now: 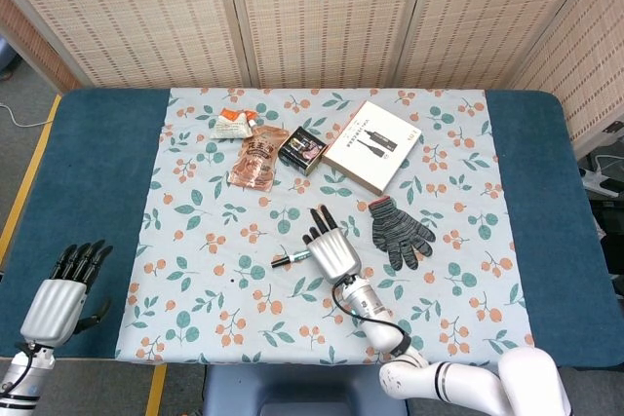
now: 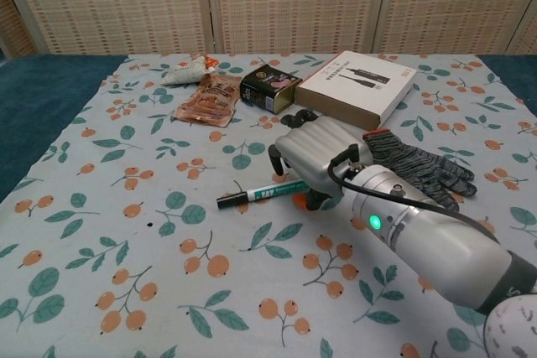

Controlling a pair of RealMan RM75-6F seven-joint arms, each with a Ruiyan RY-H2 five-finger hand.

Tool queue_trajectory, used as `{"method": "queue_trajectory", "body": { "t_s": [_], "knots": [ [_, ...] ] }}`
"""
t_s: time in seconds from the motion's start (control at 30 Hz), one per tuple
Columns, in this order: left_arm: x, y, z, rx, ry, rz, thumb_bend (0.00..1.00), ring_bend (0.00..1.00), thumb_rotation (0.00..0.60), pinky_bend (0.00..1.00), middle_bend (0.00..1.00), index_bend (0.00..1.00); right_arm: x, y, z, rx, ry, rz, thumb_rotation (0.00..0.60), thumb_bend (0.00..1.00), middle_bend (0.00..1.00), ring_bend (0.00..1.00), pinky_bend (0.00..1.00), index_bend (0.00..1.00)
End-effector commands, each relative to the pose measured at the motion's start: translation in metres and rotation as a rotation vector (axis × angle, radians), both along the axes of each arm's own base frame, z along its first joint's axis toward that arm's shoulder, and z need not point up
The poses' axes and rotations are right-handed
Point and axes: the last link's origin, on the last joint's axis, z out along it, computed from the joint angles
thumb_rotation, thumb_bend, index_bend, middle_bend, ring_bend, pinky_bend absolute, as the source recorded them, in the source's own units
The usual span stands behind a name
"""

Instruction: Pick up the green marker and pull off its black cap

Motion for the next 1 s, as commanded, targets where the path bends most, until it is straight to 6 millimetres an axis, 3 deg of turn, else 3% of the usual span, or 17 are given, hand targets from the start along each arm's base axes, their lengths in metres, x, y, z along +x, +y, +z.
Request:
{"method": "queue_trajectory", "body": {
  "t_s": [0.03, 0.7, 1.0],
  "knots": [
    [0.000, 0.000, 0.000, 0.001, 0.002, 0.003, 0.35, 0.00, 0.600, 0.03, 0.00, 0.00, 0.000, 0.001, -0.005, 0.007, 0.002, -0.002, 0.600, 0.25, 0.36, 0.00, 0.00, 0.44],
    [-0.002, 0.001, 0.000, -0.007, 0.013, 0.022, 0.35, 0.00, 0.600, 0.03, 0.00, 0.00, 0.006, 0.003, -0.015, 0.011, -0.008, -0.004, 0.600, 0.25, 0.39, 0.04, 0.00, 0.48],
    [-0.002, 0.001, 0.000, -0.006, 0.013, 0.023, 0.35, 0.00, 0.600, 0.03, 0.00, 0.00, 0.008, 0.005, -0.016, 0.005, -0.018, 0.003, 0.600, 0.25, 0.44, 0.08, 0.00, 0.55]
  ]
}}
